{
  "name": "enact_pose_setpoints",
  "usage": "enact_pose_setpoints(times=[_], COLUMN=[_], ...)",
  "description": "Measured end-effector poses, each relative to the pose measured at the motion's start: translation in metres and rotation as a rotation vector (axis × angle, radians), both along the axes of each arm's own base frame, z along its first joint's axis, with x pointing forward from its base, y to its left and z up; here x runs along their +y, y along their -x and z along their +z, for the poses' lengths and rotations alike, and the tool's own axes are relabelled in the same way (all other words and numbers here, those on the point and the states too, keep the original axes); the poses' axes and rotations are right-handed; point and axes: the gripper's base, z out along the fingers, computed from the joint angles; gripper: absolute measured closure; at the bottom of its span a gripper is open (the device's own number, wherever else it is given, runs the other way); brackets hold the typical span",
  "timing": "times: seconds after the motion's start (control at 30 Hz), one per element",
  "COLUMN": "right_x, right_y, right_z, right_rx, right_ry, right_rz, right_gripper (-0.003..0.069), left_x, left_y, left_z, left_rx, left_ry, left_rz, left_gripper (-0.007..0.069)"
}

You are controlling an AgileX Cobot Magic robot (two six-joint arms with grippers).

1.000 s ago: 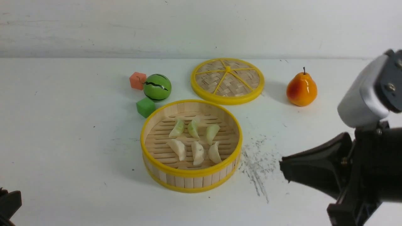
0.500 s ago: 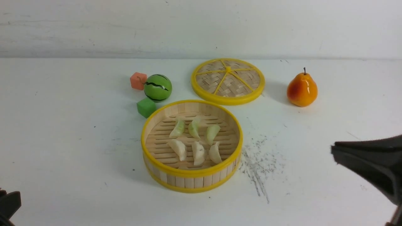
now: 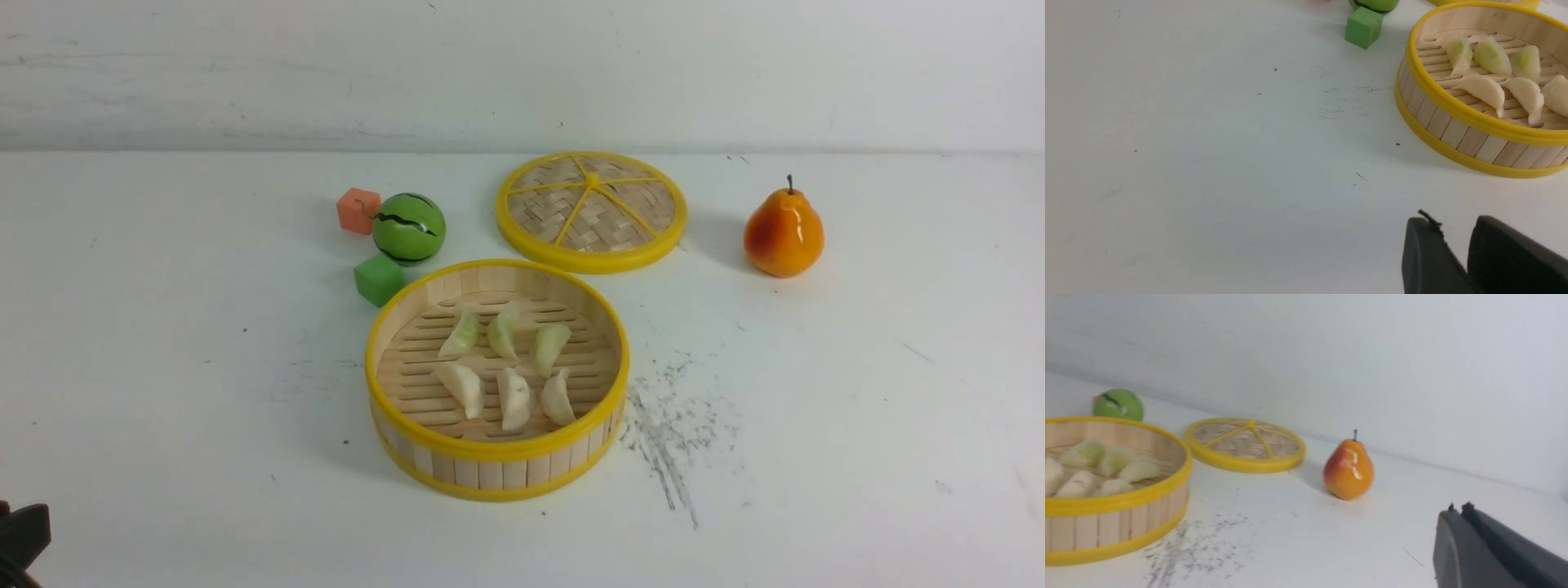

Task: Put the dumplings into the steamer on the white table.

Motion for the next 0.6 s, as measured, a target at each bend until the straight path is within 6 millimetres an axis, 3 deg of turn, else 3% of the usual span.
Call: enact_pose_setpoints(times=[0.37, 0.6], right_x=[0.0, 0.0], right_y=[0.003, 0.005], right_z=[-0.032, -0.035], right_rx=[0.332, 0.383], right_ry=[-0.026, -0.007], right_rz=[-0.025, -0.024], right_gripper=[0.0664, 0.0662], left_x=[0.0, 0.001], left_y=[0.0, 0.0], left_z=[0.0, -0.001], left_rx=[0.005, 0.007], left_ry=[-0.003, -0.004], left_rz=[0.004, 0.006], left_gripper=[0.0461, 0.0459])
